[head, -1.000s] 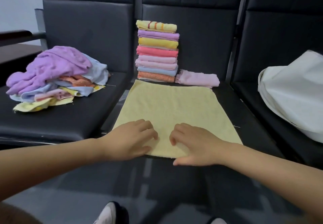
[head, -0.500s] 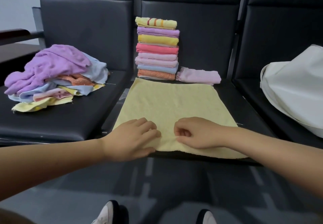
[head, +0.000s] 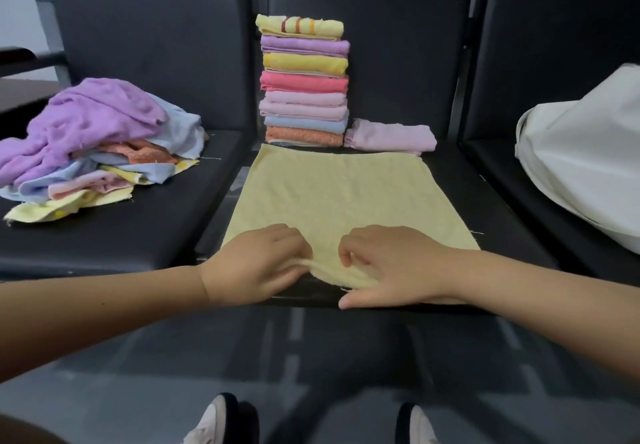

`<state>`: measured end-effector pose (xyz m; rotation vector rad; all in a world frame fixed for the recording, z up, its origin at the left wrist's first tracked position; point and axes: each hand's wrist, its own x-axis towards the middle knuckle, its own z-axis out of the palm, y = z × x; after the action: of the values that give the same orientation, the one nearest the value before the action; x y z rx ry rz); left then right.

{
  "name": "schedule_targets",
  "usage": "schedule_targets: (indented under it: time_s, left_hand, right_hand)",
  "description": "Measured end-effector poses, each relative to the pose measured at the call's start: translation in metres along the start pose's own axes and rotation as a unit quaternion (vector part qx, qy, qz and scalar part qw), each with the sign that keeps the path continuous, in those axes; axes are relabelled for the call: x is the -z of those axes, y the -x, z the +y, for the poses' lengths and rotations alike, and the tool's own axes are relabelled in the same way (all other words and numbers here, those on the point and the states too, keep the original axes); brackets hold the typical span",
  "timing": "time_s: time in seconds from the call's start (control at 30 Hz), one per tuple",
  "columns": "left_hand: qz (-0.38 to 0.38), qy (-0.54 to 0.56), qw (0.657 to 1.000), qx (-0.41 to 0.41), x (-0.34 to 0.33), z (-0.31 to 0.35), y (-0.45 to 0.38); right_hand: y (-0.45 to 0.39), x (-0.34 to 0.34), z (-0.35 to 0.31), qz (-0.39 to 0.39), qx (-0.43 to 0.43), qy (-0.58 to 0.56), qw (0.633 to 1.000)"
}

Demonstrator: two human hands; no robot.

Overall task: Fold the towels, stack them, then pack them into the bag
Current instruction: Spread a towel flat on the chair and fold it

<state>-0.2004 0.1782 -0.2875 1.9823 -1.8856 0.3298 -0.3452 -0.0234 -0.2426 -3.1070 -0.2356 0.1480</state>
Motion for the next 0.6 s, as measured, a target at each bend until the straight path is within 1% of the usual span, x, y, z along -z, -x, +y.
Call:
schedule_targets:
  time_s: [0.03, 0.1, 0.17, 0.23, 0.33, 0.43, 0.5, 0.6]
  left_hand:
    - [-0.002, 0.03, 0.998, 0.051, 0.001, 0.001, -0.003]
    - [-0.012, 0.084, 0.988, 0.132, 0.003, 0.0, -0.01]
    - [-0.024, 0.124, 0.975, 0.181, 0.002, -0.004, -0.02]
    - [-0.044, 0.136, 0.966, 0.217, 0.0, -0.01, -0.03]
    - [-0.06, 0.135, 0.96, 0.238, 0.002, -0.013, -0.043]
    - [-0.077, 0.06, 0.966, 0.24, 0.003, -0.015, -0.059]
    - [-0.073, 0.025, 0.965, 0.251, 0.005, -0.02, -0.07]
    - [-0.067, -0.024, 0.967, 0.246, 0.015, -0.034, -0.082]
  right_hand:
    - [-0.001, -0.001, -0.004, 0.009, -0.001, 0.039, 0.999]
    - [-0.008, -0.003, -0.007, 0.033, -0.012, 0.067, 0.997]
    - [-0.016, 0.0, -0.005, 0.045, -0.029, 0.04, 0.998]
    - [-0.024, 0.007, 0.004, 0.046, -0.056, -0.02, 0.997]
    - [-0.035, 0.016, 0.025, 0.057, -0.095, -0.112, 0.987]
    - [-0.044, 0.019, 0.041, 0.099, -0.121, -0.208, 0.966]
    - [-0.049, 0.018, 0.048, 0.12, -0.116, -0.229, 0.959]
    - [-0.053, 0.018, 0.057, 0.114, -0.101, -0.238, 0.959]
